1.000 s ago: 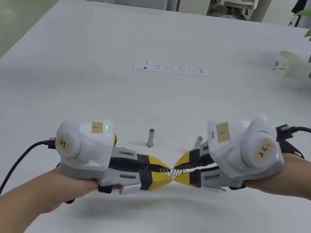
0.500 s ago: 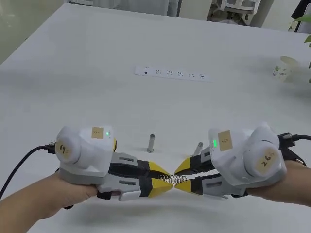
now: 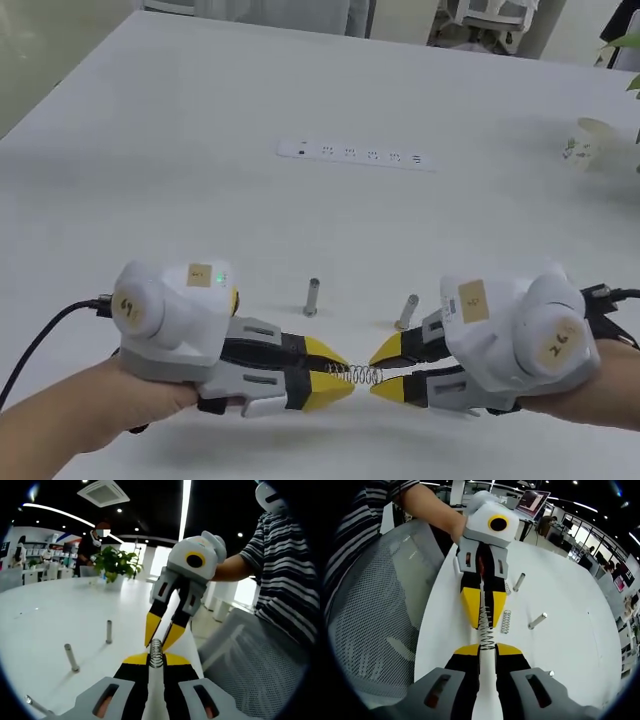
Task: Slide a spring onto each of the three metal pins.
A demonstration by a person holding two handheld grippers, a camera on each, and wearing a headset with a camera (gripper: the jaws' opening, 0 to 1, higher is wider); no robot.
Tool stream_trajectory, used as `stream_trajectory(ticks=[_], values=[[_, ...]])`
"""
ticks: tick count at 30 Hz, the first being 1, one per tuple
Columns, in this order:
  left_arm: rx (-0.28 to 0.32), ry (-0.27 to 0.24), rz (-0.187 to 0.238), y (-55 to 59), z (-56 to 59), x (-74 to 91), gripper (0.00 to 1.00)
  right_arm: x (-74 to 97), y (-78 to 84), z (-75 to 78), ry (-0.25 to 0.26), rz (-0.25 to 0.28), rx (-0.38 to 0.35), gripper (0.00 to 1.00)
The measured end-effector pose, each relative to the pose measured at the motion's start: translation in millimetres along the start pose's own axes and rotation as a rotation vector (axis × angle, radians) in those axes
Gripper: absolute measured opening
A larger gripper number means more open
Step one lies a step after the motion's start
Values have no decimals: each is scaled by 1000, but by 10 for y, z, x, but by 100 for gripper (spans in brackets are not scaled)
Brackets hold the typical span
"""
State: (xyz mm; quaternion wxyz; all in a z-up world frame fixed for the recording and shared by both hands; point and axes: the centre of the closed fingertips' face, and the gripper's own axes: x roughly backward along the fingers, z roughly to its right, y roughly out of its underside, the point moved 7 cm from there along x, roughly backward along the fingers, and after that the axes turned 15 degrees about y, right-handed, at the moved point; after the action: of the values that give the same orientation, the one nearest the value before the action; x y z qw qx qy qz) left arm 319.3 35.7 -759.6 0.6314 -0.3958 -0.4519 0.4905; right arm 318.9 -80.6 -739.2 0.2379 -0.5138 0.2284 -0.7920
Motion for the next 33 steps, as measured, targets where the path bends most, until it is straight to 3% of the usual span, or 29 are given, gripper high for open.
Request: stream_trajectory(ticks=[16,23,33], values=[[22,0,2,28,-16,9,2,43,-44,35,-1,20,20,7],[12,-1,-35,80,-15,12,2,70,-140,55,-10,35,50,7],[4,1,-35,75,-27,40,2,96,-222,95,-31,47,52,7]])
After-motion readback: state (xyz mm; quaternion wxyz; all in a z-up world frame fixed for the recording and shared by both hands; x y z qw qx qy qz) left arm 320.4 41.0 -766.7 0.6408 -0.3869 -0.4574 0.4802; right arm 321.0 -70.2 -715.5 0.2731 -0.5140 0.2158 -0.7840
